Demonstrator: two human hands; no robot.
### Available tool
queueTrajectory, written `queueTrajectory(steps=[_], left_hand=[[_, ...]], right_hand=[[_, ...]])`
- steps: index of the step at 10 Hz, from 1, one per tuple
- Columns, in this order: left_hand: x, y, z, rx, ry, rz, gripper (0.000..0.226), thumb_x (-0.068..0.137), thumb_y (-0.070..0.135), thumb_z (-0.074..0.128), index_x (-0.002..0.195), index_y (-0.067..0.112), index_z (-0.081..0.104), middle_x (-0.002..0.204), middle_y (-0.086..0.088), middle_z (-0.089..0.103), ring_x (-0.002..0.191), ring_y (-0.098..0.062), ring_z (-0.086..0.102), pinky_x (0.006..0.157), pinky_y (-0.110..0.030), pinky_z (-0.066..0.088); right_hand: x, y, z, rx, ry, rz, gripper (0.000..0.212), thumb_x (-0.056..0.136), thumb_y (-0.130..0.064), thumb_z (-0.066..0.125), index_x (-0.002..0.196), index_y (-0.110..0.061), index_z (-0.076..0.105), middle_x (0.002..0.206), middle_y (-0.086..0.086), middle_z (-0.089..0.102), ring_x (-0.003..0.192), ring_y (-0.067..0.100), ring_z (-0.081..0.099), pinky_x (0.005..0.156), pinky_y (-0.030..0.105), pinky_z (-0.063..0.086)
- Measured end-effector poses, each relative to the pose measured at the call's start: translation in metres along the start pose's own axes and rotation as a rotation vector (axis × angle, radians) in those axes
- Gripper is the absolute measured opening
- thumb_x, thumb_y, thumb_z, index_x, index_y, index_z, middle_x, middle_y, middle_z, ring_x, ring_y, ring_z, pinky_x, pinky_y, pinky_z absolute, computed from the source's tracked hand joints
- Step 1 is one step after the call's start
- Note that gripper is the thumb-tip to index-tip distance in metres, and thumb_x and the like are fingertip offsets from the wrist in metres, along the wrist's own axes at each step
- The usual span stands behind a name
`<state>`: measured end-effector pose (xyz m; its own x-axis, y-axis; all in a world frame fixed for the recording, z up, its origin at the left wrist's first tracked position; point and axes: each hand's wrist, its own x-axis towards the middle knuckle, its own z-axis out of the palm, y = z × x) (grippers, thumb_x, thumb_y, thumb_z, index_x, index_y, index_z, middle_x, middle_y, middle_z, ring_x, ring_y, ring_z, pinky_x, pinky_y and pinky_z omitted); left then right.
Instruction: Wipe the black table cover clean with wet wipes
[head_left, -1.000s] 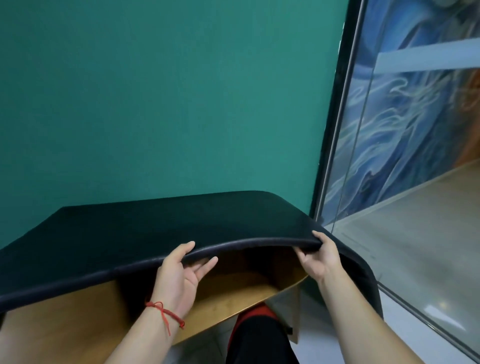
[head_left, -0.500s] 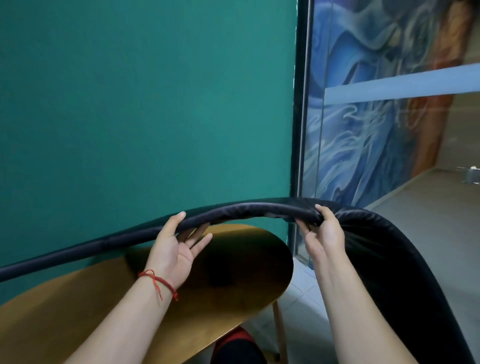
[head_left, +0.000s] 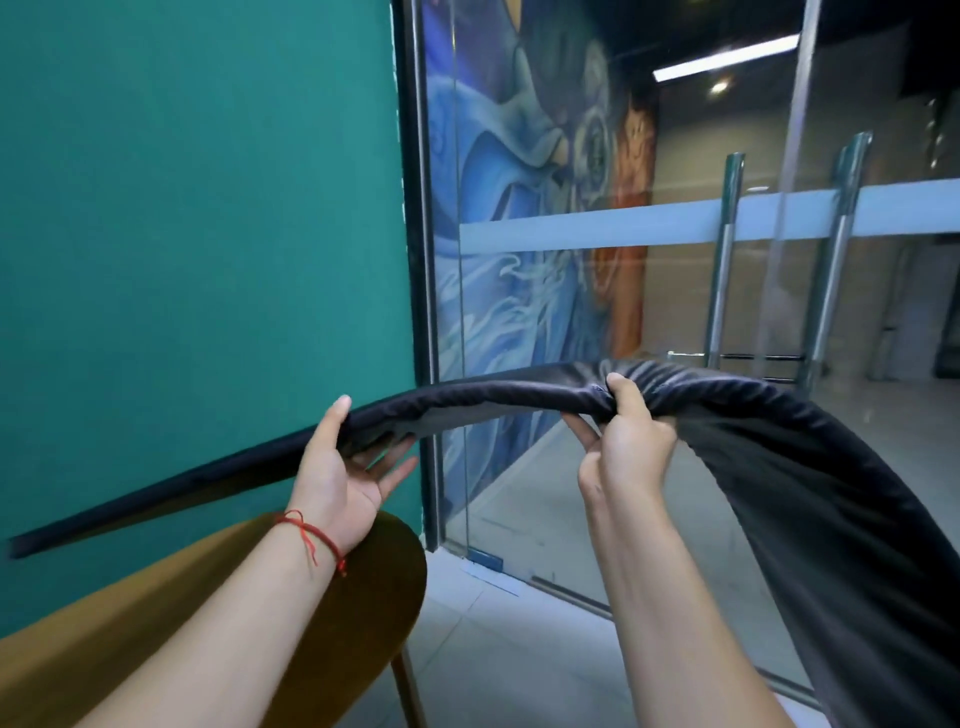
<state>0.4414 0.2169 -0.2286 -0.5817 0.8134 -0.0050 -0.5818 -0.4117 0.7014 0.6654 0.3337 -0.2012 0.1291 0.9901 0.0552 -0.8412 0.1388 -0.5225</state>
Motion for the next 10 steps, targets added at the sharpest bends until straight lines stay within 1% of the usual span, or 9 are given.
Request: queueTrajectory(steps=[1, 3, 4, 5, 6, 7, 8, 9, 10], left_hand=[[0.015, -0.032, 0.038, -0.033, -0.049, -0.052, 0.036, 0.096, 0.036, 0.074, 0.123, 0.015, 0.063, 0.113, -0.018, 0.077, 0.104, -0.039, 0.076, 0.092, -0.052, 0.061], [0.062, -0.087, 0.084, -0.071, -0.129, -0.22, 0.005, 0.098, 0.012, 0.06, 0.099, 0.009, 0.056, 0.083, -0.016, 0.077, 0.083, -0.033, 0.078, 0.068, -0.039, 0.065], [0.093, -0.117, 0.091, -0.085, -0.168, -0.299, 0.001, 0.097, 0.006, 0.056, 0.096, 0.005, 0.056, 0.086, -0.017, 0.075, 0.083, -0.034, 0.078, 0.068, -0.038, 0.065], [0.127, -0.153, 0.087, -0.116, -0.182, -0.36, 0.011, 0.095, 0.004, 0.056, 0.106, 0.002, 0.057, 0.1, -0.021, 0.075, 0.094, -0.037, 0.077, 0.08, -0.042, 0.065], [0.157, -0.19, 0.065, -0.092, -0.128, -0.4, 0.027, 0.095, 0.004, 0.061, 0.122, 0.003, 0.058, 0.118, -0.02, 0.073, 0.108, -0.036, 0.075, 0.084, -0.043, 0.065], [0.189, -0.239, 0.032, 0.045, -0.038, -0.467, 0.034, 0.099, 0.01, 0.066, 0.133, 0.008, 0.059, 0.13, -0.015, 0.069, 0.099, -0.028, 0.077, 0.071, -0.036, 0.065], [0.213, -0.276, -0.002, 0.137, 0.008, -0.55, 0.037, 0.102, 0.015, 0.065, 0.137, 0.006, 0.058, 0.139, -0.014, 0.065, 0.105, -0.029, 0.073, 0.064, -0.036, 0.065], [0.234, -0.308, -0.043, 0.372, 0.043, -0.642, 0.058, 0.104, 0.037, 0.063, 0.152, 0.01, 0.045, 0.149, -0.018, 0.055, 0.117, -0.039, 0.069, 0.064, -0.043, 0.065], [0.232, -0.331, -0.08, 0.729, 0.105, -0.772, 0.076, 0.103, 0.054, 0.056, 0.163, 0.015, 0.029, 0.154, -0.024, 0.045, 0.126, -0.046, 0.06, 0.063, -0.049, 0.064]], right_hand=[[0.01, -0.018, -0.009, -0.028, 0.027, -0.108, 0.046, 0.095, -0.004, 0.071, 0.138, -0.009, 0.054, 0.108, 0.012, 0.071, 0.083, 0.018, 0.074, 0.069, 0.053, 0.066], [0.041, -0.042, -0.039, -0.086, 0.118, -0.281, 0.052, 0.095, -0.004, 0.071, 0.141, -0.02, 0.055, 0.128, 0.011, 0.072, 0.102, 0.021, 0.076, 0.067, 0.045, 0.065], [0.06, -0.041, -0.058, -0.123, 0.156, -0.353, 0.058, 0.092, -0.008, 0.073, 0.144, -0.024, 0.053, 0.132, 0.011, 0.07, 0.113, 0.026, 0.074, 0.071, 0.049, 0.066], [0.083, -0.028, -0.081, -0.174, 0.208, -0.377, 0.064, 0.092, -0.011, 0.074, 0.148, -0.024, 0.048, 0.133, 0.01, 0.069, 0.114, 0.024, 0.073, 0.073, 0.05, 0.067], [0.104, -0.001, -0.116, -0.193, 0.254, -0.325, 0.062, 0.095, -0.012, 0.073, 0.15, -0.023, 0.046, 0.134, 0.007, 0.068, 0.113, 0.02, 0.073, 0.074, 0.048, 0.067], [0.133, 0.042, -0.162, -0.24, 0.368, -0.195, 0.048, 0.099, -0.009, 0.069, 0.142, -0.018, 0.05, 0.128, 0.005, 0.071, 0.109, 0.019, 0.075, 0.076, 0.047, 0.067], [0.159, 0.082, -0.206, -0.267, 0.443, -0.067, 0.042, 0.1, -0.007, 0.068, 0.139, -0.007, 0.051, 0.131, 0.016, 0.07, 0.104, 0.022, 0.076, 0.076, 0.049, 0.066], [0.185, 0.121, -0.257, -0.282, 0.451, 0.154, 0.037, 0.101, -0.008, 0.069, 0.134, -0.003, 0.053, 0.134, 0.026, 0.065, 0.106, 0.03, 0.074, 0.07, 0.047, 0.065], [0.184, 0.157, -0.295, -0.408, 0.393, 0.483, 0.016, 0.106, -0.015, 0.064, 0.118, -0.017, 0.055, 0.141, 0.017, 0.061, 0.116, 0.039, 0.068, 0.067, 0.049, 0.065]])
